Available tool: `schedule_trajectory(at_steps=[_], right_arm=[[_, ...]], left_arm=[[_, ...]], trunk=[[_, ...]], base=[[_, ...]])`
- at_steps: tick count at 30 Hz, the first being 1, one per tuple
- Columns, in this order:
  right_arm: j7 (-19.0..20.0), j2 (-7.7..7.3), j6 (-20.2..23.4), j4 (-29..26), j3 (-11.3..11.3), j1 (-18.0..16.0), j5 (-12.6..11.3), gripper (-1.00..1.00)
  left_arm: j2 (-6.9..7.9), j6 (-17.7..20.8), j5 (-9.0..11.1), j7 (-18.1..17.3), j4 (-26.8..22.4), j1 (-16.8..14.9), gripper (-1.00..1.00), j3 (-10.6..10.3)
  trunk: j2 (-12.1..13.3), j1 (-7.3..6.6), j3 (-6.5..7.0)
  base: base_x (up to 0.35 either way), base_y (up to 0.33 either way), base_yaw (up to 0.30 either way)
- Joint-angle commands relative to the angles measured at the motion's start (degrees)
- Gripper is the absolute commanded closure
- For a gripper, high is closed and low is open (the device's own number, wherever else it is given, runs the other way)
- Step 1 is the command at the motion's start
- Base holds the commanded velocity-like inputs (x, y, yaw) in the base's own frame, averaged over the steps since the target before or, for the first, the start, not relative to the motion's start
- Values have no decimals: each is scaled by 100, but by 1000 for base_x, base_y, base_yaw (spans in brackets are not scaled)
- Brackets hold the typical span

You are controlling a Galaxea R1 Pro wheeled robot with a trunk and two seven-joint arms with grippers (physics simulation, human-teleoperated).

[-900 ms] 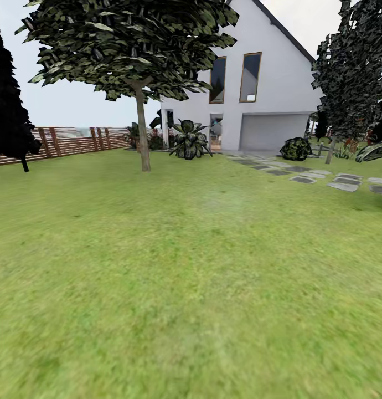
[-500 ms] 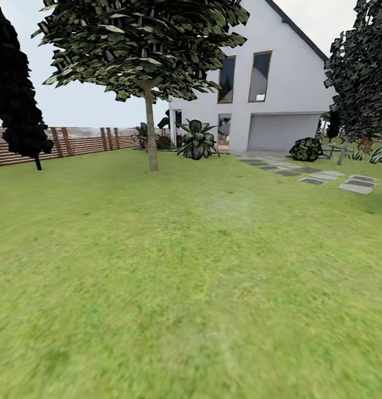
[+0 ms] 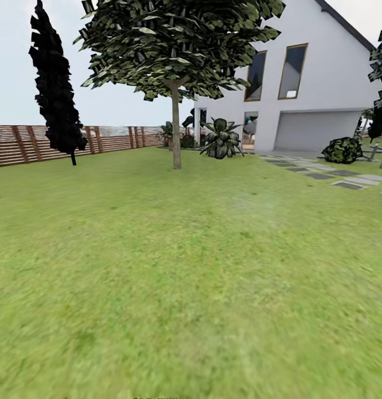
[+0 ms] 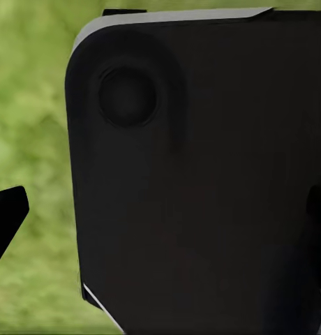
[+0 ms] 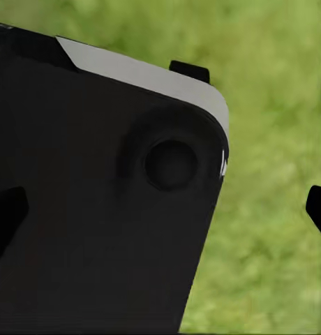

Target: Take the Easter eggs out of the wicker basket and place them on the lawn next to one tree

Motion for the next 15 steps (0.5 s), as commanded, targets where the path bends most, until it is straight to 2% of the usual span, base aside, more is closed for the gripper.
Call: schedule_trajectory(at_steps=[1,5,15], right_arm=[[2,3,2,-1,18,-1,115,-100],[6,2,-7,-1,24,-3,226,-100],[0,-1,-16,-2,-10,-4,226,-100]], left_arm=[[-3,3,5,-2,-12,4,-100,4],[0,3,5,-4,-11,4,-100,1],[-4,3,5,-7,-11,4,-100,4]], trunk=[[-2,0,-8],[-2,0,-22],[-2,0,-56]], base=[[0,0,277],[0,0,276],[0,0,271]])
